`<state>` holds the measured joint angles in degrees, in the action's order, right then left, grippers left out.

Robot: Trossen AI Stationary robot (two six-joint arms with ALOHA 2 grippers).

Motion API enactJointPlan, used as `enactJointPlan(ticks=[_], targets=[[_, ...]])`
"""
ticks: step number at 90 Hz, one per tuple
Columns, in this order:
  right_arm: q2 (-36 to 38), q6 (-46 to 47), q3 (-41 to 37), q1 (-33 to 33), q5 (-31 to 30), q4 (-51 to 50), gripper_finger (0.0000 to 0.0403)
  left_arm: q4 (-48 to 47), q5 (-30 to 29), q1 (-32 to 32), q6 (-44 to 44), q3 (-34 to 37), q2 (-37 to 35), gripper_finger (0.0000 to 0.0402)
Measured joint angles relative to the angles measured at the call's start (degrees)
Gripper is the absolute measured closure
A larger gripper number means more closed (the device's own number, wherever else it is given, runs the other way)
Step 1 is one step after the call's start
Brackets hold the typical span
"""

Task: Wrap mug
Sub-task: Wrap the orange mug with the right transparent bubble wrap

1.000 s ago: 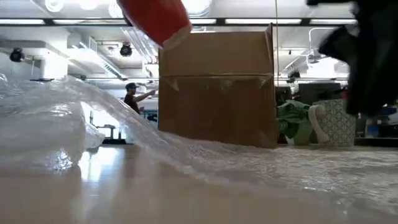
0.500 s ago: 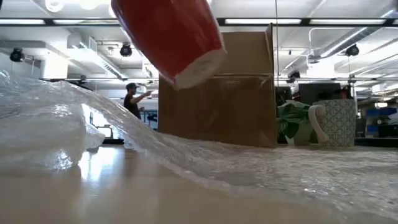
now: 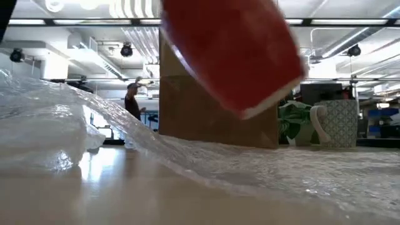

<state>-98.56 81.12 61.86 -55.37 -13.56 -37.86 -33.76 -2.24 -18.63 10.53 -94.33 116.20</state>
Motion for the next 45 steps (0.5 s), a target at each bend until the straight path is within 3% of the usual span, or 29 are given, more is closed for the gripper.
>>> enactJointPlan(ticks=[14, 45], targets=[[-0.14, -0.02, -5.14, -0.02, 0.04, 3.55, 0.0217, -4.6, 0.18, 0.04, -1.11, -4.66, 5.43, 0.0401], [1.11, -2.31, -10.14, 0.94, -0.41, -2.18, 0.0238, -6.33, -1.55, 0.32, -0.42, -8.7, 5.51, 0.0401]])
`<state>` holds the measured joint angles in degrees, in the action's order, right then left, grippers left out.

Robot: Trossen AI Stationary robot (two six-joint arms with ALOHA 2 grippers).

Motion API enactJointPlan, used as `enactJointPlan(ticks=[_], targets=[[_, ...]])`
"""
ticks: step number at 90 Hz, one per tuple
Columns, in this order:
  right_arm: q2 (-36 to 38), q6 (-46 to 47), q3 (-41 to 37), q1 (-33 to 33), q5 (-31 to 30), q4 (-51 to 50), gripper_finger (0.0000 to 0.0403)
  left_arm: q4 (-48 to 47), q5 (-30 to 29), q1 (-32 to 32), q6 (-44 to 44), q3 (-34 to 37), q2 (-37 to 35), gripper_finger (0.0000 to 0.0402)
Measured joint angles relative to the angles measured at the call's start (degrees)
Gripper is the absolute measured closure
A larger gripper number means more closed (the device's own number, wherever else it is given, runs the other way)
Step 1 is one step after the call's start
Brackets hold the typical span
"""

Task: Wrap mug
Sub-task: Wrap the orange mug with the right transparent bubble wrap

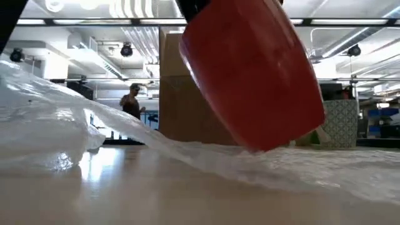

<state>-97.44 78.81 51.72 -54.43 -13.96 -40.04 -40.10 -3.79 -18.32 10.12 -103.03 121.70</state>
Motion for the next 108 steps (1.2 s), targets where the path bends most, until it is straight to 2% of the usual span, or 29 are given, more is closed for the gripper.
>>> enactJointPlan(ticks=[18, 36, 63, 78, 108], targets=[[4.8, -0.37, 1.55, -0.07, 0.66, -0.5, 0.0255, -1.09, -0.09, 1.08, -0.68, -3.83, -0.04, 0.0401], [7.69, 0.11, 2.71, -0.07, -0.48, -0.01, 0.027, -3.13, -0.18, 5.1, -4.84, -9.87, 0.76, 0.0401], [7.77, 1.83, 3.19, -1.0, 0.0, 0.09, 0.029, -17.69, 0.46, 8.1, -8.07, -25.06, 11.57, 0.0401], [7.86, 4.43, 3.19, -3.23, 0.92, 0.07, 0.0299, -17.56, 1.55, 8.08, -9.01, -31.21, 16.49, 0.0397], [7.86, 6.19, 3.17, -5.59, 0.84, 0.03, 0.0311, -15.42, 1.57, 8.47, -8.99, -30.59, 18.08, 0.0383]])
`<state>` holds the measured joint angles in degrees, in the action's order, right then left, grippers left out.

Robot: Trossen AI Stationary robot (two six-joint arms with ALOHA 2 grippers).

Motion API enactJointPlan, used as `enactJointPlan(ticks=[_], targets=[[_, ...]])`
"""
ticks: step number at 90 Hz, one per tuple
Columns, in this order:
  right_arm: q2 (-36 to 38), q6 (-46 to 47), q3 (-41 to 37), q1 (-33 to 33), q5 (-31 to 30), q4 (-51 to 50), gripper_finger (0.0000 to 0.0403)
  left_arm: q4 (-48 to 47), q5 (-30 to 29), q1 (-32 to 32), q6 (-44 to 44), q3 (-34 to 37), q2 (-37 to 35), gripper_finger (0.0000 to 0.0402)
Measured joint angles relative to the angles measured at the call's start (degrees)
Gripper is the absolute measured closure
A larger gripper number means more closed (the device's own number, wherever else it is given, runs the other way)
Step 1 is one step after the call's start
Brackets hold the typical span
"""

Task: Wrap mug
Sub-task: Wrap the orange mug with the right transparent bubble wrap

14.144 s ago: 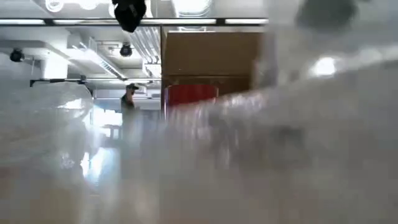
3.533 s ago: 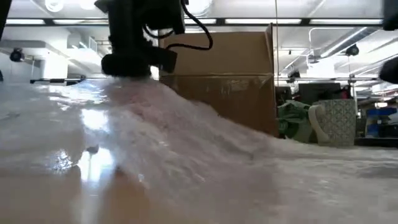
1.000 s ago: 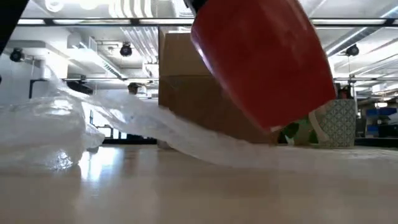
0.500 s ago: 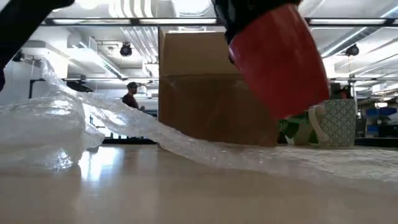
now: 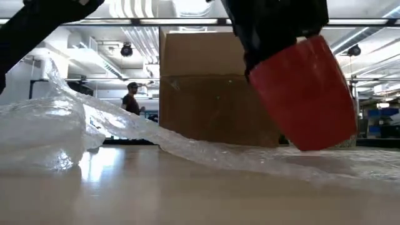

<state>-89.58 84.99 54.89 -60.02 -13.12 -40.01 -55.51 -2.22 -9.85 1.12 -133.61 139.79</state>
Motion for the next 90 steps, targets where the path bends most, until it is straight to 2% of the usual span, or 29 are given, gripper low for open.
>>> enactJointPlan(ticks=[18, 42, 61, 76, 90], targets=[[0.02, -0.39, -0.11, -0.02, -0.35, 0.02, 0.0306, 1.54, 0.27, 0.02, 0.04, 0.36, 0.0, 0.0333], [0.02, -0.86, -0.11, -0.14, -0.46, 0.0, 0.0284, 5.86, 0.37, 0.37, 1.08, 1.0, -0.09, 0.0241], [0.02, -1.08, -0.15, -0.12, -0.51, -0.02, 0.027, 5.46, 0.18, 0.61, 1.08, 1.04, -1.21, 0.0177], [0.42, -2.06, 0.39, -0.12, -0.48, -0.26, 0.0261, 3.93, -3.35, 0.57, 1.07, -0.52, -4.6, 0.0151], [2.15, -2.26, 1.31, -0.12, -0.56, -0.44, 0.0253, -0.5, -7.13, 0.5, 0.96, -0.6, -9.26, 0.0153]])
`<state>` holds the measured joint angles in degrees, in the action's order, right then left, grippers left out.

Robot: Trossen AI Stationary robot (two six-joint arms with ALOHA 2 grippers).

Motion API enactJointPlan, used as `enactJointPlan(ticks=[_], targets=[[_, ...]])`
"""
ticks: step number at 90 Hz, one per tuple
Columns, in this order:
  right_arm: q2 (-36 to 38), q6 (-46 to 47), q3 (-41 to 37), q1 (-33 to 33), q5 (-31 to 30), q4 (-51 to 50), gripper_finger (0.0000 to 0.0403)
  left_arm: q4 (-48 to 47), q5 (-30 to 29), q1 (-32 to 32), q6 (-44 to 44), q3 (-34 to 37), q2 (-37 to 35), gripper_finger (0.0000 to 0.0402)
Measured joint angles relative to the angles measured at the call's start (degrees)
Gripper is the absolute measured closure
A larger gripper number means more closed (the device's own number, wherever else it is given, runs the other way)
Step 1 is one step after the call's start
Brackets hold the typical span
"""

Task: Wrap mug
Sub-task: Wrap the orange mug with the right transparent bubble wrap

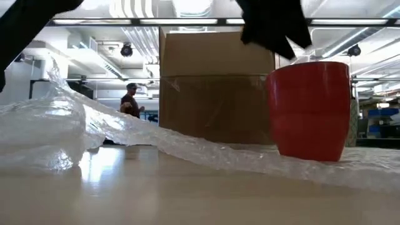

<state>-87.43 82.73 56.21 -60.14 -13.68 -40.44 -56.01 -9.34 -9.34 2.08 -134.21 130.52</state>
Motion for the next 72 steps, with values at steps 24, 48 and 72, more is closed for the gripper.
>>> enactJointPlan(ticks=[24, 48, 72], targets=[[2.3, 4.79, 0.02, -1.01, 0.69, -6.2, 0.0213, -17.61, -0.74, -0.14, 3.23, 1.47, -3.21, 0.0192], [1.96, 14.16, -1.28, -3.13, 6.81, -10.37, 0.0156, -13.27, -3.62, -2.14, 7.06, 21.75, -13.98, 0.0225], [1.74, 16.23, -7.58, -4.02, 12.03, -4.72, 0.0157, 13.06, -3.25, -2.64, 14.64, 54.5, -33.67, 0.0249]])
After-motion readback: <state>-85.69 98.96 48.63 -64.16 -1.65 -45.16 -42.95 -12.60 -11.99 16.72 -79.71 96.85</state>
